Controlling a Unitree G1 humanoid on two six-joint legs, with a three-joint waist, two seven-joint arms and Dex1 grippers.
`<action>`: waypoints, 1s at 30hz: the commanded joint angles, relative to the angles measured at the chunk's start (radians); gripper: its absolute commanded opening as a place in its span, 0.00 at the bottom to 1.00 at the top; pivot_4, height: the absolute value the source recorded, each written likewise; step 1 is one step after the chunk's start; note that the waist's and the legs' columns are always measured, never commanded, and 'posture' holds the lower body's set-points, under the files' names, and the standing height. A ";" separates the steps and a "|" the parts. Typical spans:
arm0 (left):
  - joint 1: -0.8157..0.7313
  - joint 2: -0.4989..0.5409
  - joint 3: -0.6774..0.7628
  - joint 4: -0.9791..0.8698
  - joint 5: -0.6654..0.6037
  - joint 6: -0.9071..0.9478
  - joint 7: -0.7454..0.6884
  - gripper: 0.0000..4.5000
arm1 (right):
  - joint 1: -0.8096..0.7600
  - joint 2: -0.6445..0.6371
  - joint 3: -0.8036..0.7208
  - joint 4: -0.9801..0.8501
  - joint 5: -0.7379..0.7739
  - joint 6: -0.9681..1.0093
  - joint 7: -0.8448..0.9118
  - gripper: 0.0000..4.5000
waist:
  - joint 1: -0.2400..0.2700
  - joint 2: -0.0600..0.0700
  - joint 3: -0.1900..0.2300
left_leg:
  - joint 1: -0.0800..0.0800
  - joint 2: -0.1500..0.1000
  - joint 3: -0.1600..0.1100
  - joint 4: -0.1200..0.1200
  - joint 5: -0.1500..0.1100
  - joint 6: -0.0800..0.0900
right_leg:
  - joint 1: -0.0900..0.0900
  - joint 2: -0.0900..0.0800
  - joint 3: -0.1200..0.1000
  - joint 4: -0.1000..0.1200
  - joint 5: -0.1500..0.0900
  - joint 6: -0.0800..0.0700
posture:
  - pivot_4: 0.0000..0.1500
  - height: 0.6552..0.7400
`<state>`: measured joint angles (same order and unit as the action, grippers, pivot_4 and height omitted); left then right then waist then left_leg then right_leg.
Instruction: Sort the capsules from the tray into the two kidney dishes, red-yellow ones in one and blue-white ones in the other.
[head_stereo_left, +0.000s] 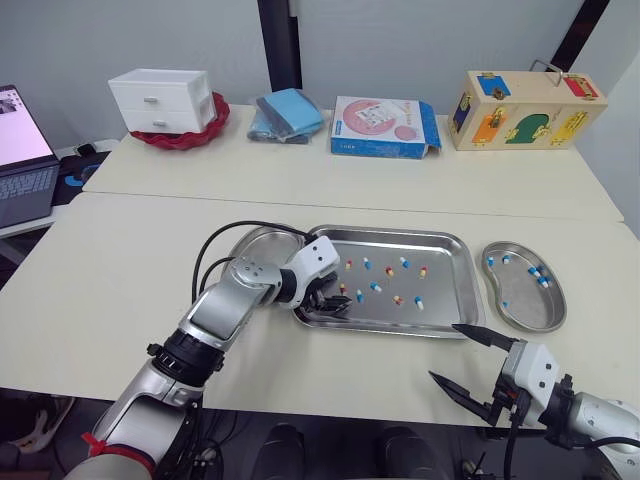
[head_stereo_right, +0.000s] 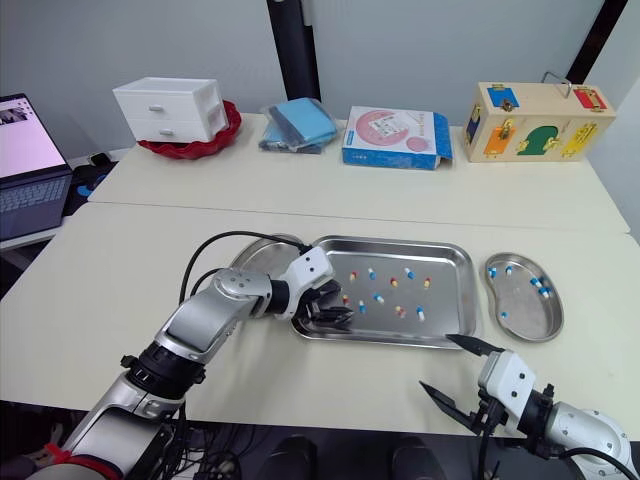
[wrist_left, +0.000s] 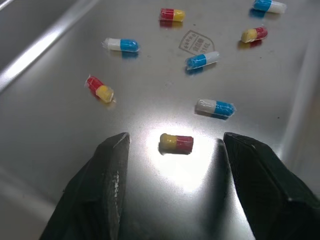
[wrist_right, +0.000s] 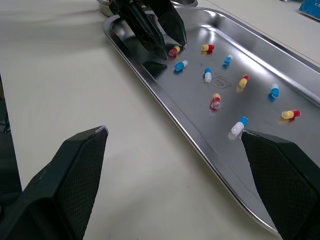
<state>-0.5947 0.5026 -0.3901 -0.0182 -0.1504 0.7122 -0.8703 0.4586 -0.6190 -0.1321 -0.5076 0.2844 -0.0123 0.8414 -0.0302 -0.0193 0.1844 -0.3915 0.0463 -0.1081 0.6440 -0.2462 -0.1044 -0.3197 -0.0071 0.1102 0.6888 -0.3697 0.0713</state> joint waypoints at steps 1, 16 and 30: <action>-0.010 -0.006 -0.025 0.012 0.020 -0.011 -0.018 0.40 | 0.000 -0.008 0.001 -0.042 0.001 0.002 -0.008 1.00 | 0.000 0.000 0.000 | 0.000 0.000 0.000 0.000 0.000 0.000 | 0.000 0.000 0.000 0.000 0.000 0.000 | 1.00 0.90; 0.033 0.100 0.112 -0.178 -0.044 0.034 -0.064 0.08 | -0.043 -0.048 0.003 -0.005 0.001 -0.041 0.039 1.00 | -0.003 0.001 0.001 | -0.001 0.000 -0.001 -0.001 0.000 0.000 | 0.000 0.000 0.000 -0.001 0.000 0.000 | 1.00 0.90; 0.225 0.328 0.507 -0.308 -0.161 0.116 0.008 0.08 | -0.228 -0.013 0.160 0.041 0.015 -0.043 0.083 1.00 | 0.003 0.002 0.003 | -0.005 0.000 -0.006 -0.001 0.000 0.000 | 0.000 -0.001 -0.008 -0.006 0.000 0.000 | 1.00 0.90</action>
<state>-0.3761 0.8213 0.0766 -0.3033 -0.3011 0.8439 -0.8764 0.2377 -0.6375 0.0255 -0.4576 0.2959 -0.0494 0.9248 -0.0273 -0.0169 0.1878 -0.3969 0.0466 -0.1148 0.6429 -0.2462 -0.1044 -0.3196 -0.0081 0.1020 0.6824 -0.3697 0.0712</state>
